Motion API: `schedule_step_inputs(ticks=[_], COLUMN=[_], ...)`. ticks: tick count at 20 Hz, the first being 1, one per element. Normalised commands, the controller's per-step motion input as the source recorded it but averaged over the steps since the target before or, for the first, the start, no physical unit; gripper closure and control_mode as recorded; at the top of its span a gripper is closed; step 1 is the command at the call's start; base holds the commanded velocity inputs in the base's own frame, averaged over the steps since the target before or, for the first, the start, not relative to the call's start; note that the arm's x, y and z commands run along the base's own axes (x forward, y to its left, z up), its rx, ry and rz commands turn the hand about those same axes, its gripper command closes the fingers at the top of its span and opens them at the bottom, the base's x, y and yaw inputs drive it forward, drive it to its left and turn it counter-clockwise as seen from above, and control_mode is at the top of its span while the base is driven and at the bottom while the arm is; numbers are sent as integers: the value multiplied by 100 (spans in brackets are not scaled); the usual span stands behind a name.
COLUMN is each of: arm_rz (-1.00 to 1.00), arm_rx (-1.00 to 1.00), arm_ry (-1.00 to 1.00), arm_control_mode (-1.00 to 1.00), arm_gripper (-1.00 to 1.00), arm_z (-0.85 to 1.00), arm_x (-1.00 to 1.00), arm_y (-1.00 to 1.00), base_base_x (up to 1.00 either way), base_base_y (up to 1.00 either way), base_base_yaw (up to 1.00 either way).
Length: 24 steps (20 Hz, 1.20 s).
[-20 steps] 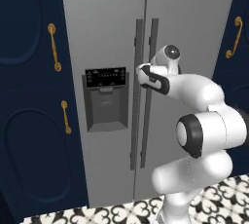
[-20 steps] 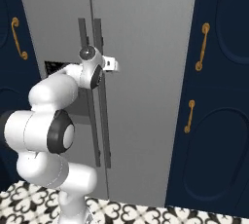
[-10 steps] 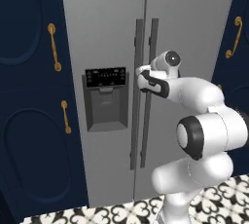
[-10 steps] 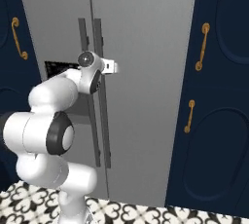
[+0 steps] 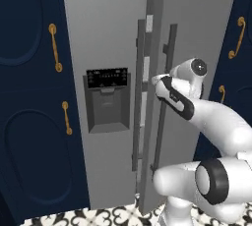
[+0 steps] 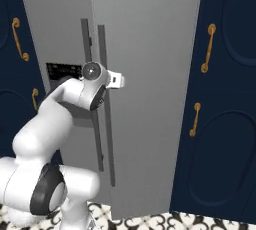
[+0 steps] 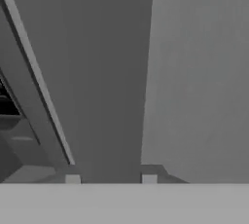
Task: Take the strawberry from the fridge and place it on top of the pancake, located on the dining counter.
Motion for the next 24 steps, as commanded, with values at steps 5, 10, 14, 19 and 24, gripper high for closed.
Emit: schedule_step_inputs(ticks=[5, 10, 14, 19, 24], arm_rz=[14, 20, 23, 28, 0], arm_rx=[5, 6, 9, 15, 3], arm_ry=[10, 0, 0, 1, 1], arm_control_mode=[-100, -100, -100, -100, -100], arm_gripper=[100, 100, 100, 100, -100], arm_z=[-27, -33, -32, -7, 0], arm_x=[-99, -100, -79, 4, -25], arm_y=[-88, -97, -100, -100, -26], base_base_x=[0, 0, 0, 0, 0], base_base_y=[0, 0, 0, 0, 0], base_base_yaw=[0, 0, 0, 0, 0])
